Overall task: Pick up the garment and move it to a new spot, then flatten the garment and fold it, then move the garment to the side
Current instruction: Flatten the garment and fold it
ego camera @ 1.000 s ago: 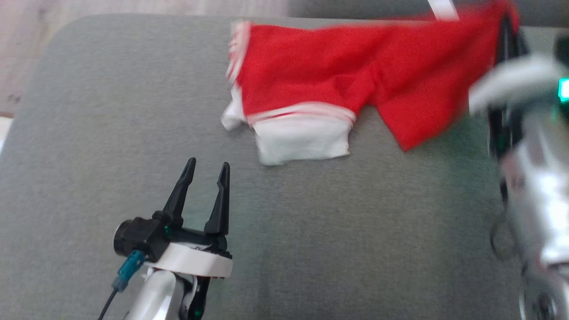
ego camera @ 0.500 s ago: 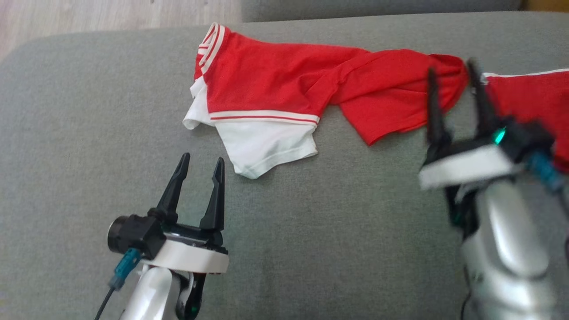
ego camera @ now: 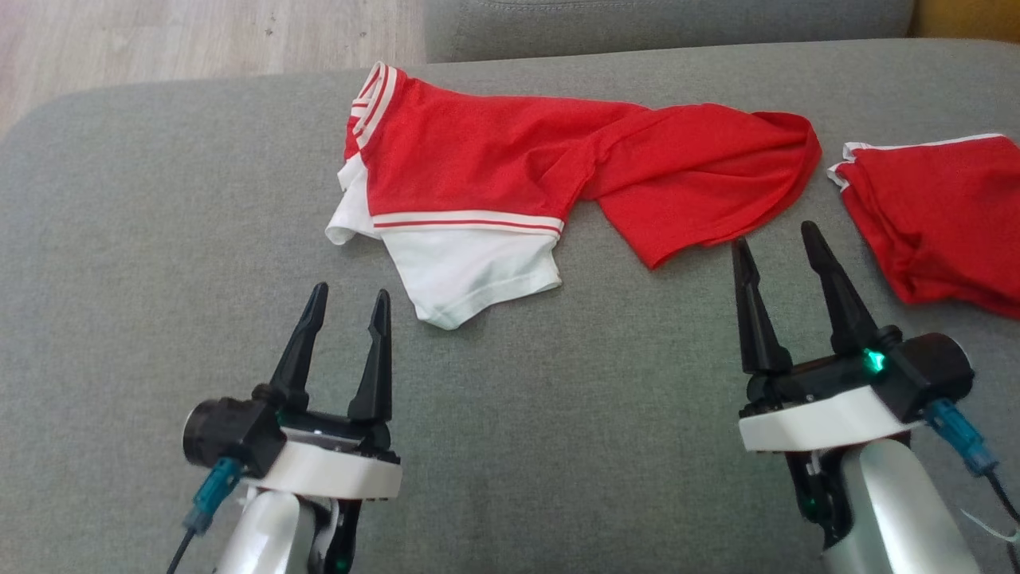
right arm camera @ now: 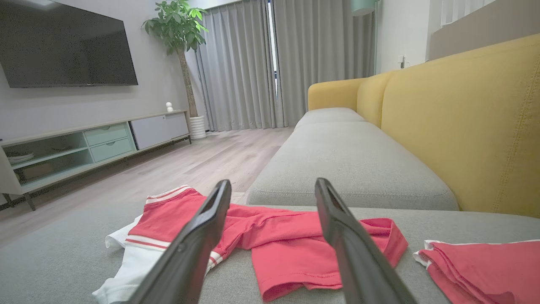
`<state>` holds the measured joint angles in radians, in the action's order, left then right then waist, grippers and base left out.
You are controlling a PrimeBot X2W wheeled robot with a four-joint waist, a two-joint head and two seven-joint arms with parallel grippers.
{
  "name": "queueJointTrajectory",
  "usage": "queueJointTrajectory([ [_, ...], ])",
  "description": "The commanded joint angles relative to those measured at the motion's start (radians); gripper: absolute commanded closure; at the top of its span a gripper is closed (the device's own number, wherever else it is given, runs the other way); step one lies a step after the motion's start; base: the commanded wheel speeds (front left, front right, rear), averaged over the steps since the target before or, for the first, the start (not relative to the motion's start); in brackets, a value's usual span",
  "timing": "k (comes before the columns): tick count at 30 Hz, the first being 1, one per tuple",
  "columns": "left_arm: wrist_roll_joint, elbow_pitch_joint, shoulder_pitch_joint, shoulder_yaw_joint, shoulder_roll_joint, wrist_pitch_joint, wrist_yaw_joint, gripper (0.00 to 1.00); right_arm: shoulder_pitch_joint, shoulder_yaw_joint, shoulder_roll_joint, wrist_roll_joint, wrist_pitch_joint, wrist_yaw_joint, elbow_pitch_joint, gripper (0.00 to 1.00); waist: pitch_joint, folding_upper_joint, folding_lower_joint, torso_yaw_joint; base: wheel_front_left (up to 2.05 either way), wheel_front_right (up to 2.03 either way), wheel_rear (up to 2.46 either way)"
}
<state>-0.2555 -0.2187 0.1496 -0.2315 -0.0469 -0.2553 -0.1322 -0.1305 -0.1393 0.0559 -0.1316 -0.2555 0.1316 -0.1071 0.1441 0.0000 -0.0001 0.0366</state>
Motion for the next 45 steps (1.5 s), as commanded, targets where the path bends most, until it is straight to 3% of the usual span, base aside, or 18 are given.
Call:
queueJointTrajectory([
  [1,0.0,0.034,0.018,0.033,-0.003,-0.006,0.002,0.0,-0.023,-0.015,-0.006,0.002,-0.006,-0.001,0.04,0.0,-0.002,0.0,0.0001,0.001,0.0,0.0,0.0],
  [7,0.0,0.039,0.028,0.024,-0.003,-0.006,0.002,0.0,-0.039,-0.023,-0.006,0.028,-0.006,-0.001,0.039,0.0,0.008,0.0,0.0001,0.021,0.0,0.0,0.0],
  [13,-0.012,0.034,0.051,-0.013,-0.003,-0.006,0.002,0.0,-0.12,-0.164,-0.006,0.101,0.005,-0.001,-0.033,0.0,0.05,0.0,0.0001,0.077,0.0,0.0,0.0],
  [20,-0.035,0.017,0.077,-0.047,-0.003,-0.006,0.002,0.0,-0.27,-0.379,0.037,0.117,0.093,-0.001,-0.227,0.0,0.094,0.0,0.0001,0.163,0.0,0.0,0.0],
  [29,-0.064,0.005,0.092,-0.07,-0.003,-0.006,0.006,0.0,-0.435,-0.551,0.079,0.034,0.156,-0.001,-0.491,0.0,0.128,0.0,0.0001,0.25,0.0,0.0,0.0],
  [38,-0.079,0.001,0.091,-0.084,-0.003,-0.006,0.014,0.0,-0.535,-0.678,0.057,-0.013,0.144,-0.001,-0.704,0.0,0.142,0.0,0.0001,0.279,0.0,0.0,0.0],
  [39,-0.08,0.0,0.092,-0.084,-0.003,-0.006,0.015,0.0,-0.542,-0.689,0.053,-0.018,0.147,-0.001,-0.727,0.07,0.142,0.0,0.0001,0.281,0.0,0.0,0.0],
  [40,-0.08,-0.001,0.092,-0.084,-0.003,-0.006,0.015,0.0,-0.549,-0.699,0.049,-0.024,0.145,-0.001,-0.745,1.0,0.142,0.0,0.0001,0.281,0.0,0.0,0.0],
  [45,-0.08,-0.009,0.095,-0.075,-0.003,-0.006,0.019,0.0,-0.583,-0.717,0.032,-0.055,0.086,-0.001,-0.791,1.0,0.128,0.0,0.0001,0.272,0.0,0.0,0.0],
])
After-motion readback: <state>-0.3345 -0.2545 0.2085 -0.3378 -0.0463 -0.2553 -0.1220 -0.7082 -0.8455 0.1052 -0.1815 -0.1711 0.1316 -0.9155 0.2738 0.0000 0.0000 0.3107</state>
